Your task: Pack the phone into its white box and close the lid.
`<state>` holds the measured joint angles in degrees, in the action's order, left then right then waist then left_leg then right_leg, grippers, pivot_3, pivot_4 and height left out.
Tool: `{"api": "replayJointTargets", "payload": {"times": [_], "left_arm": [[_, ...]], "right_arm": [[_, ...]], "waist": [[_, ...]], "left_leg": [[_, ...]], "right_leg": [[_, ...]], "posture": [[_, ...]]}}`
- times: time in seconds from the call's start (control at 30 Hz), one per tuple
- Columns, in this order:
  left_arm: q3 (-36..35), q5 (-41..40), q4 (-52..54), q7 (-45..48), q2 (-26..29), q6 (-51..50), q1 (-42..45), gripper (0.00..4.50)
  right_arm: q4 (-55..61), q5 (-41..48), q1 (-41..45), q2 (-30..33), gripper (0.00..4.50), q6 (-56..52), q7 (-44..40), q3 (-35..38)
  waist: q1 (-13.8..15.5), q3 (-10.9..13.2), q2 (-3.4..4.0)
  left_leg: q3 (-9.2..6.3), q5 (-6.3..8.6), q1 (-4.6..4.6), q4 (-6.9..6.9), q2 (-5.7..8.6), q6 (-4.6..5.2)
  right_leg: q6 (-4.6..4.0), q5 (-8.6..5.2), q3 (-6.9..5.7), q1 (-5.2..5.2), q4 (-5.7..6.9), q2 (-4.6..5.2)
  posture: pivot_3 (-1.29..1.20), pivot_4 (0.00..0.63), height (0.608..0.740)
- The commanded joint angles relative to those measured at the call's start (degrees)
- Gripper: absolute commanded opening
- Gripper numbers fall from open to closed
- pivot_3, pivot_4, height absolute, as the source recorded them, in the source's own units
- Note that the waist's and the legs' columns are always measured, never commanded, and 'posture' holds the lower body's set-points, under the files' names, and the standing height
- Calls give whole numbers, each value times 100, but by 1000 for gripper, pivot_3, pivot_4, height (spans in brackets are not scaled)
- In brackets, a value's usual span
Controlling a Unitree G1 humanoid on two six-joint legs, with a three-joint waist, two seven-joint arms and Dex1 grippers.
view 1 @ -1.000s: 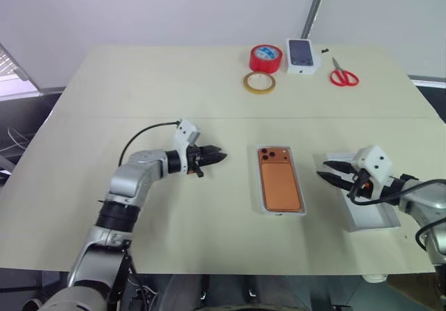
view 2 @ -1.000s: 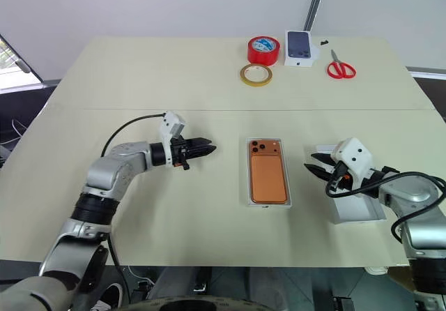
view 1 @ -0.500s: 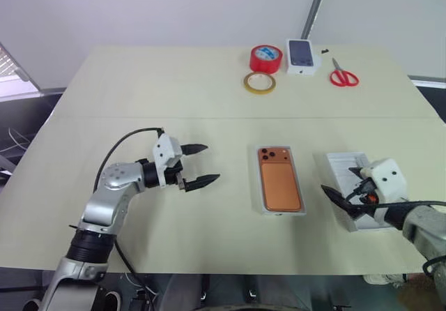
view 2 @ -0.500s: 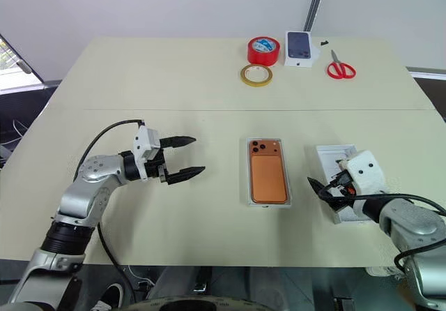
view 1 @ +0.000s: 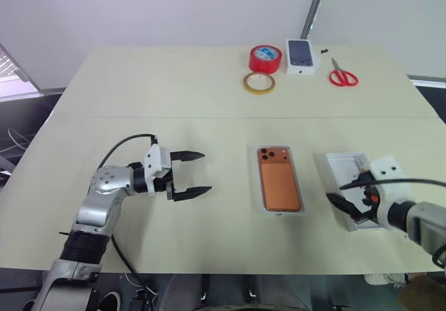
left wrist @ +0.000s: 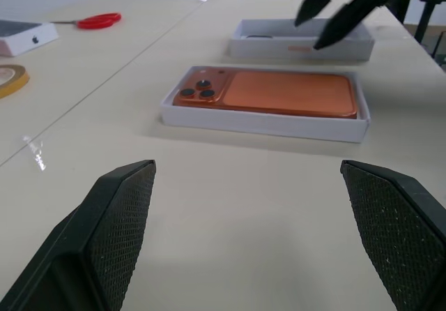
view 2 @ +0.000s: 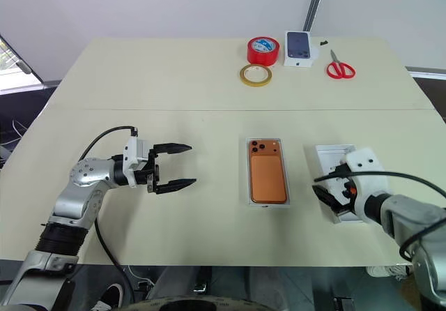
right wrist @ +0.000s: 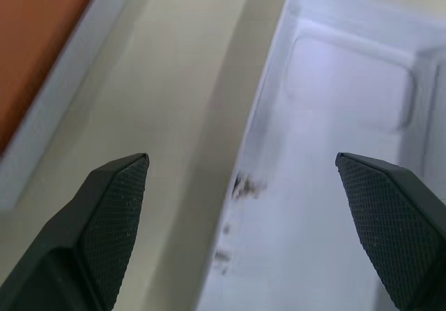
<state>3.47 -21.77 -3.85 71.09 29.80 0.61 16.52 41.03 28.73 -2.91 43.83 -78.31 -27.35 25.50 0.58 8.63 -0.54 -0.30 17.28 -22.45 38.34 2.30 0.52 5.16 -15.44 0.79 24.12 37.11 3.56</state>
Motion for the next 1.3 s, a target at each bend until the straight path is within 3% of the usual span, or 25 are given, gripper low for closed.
{"api": "replayJointTargets", "payload": {"times": [0.03,0.4,0.53,0.73,1.03,1.2,1.3], "left_arm": [[-1,-81,201,78,28,94,-48,4470],[61,-29,453,-155,-131,84,-295,4470],[99,-16,560,-293,-207,19,-362,4500],[138,-31,635,-460,-249,-70,-364,4500],[114,-53,572,-621,-240,-166,-274,4500],[151,-31,480,-681,-288,-191,-163,4500],[144,-23,392,-715,-319,-191,-70,4500]], "right_arm": [[-87,177,346,95,4489,-676,18,-12],[-520,369,864,527,4489,-1412,-169,-317],[-621,359,851,527,3219,-1419,-62,-514],[-666,220,928,477,93,-1411,132,-854],[-816,109,1078,38,36,-1355,288,-676],[-1082,138,1525,-385,36,-1122,274,-146],[-1170,290,2054,-979,36,-1232,299,382]], "waist": [[5,0,0],[-6,0,0],[-5,0,0],[-7,-1,-2],[-58,-23,-38],[-124,-21,-34],[-141,-22,-33]], "left_leg": [[0,0,-1,0,0,1],[1,2,-2,1,0,3],[1,1,-1,0,-1,3],[1,1,-1,1,-1,3],[1,1,3,1,-3,3],[2,1,4,1,-3,3],[2,1,3,0,-3,3]], "right_leg": [[0,0,0,0,-1,0],[0,0,1,0,-1,1],[0,0,0,0,0,0],[0,0,0,0,0,0],[0,0,0,-5,-1,0],[0,0,1,-3,2,0],[0,0,1,-2,4,-1]], "posture": [[0,150,740],[0,150,740],[0,150,740],[0,150,740],[0,150,740],[0,150,740],[0,150,740]]}}
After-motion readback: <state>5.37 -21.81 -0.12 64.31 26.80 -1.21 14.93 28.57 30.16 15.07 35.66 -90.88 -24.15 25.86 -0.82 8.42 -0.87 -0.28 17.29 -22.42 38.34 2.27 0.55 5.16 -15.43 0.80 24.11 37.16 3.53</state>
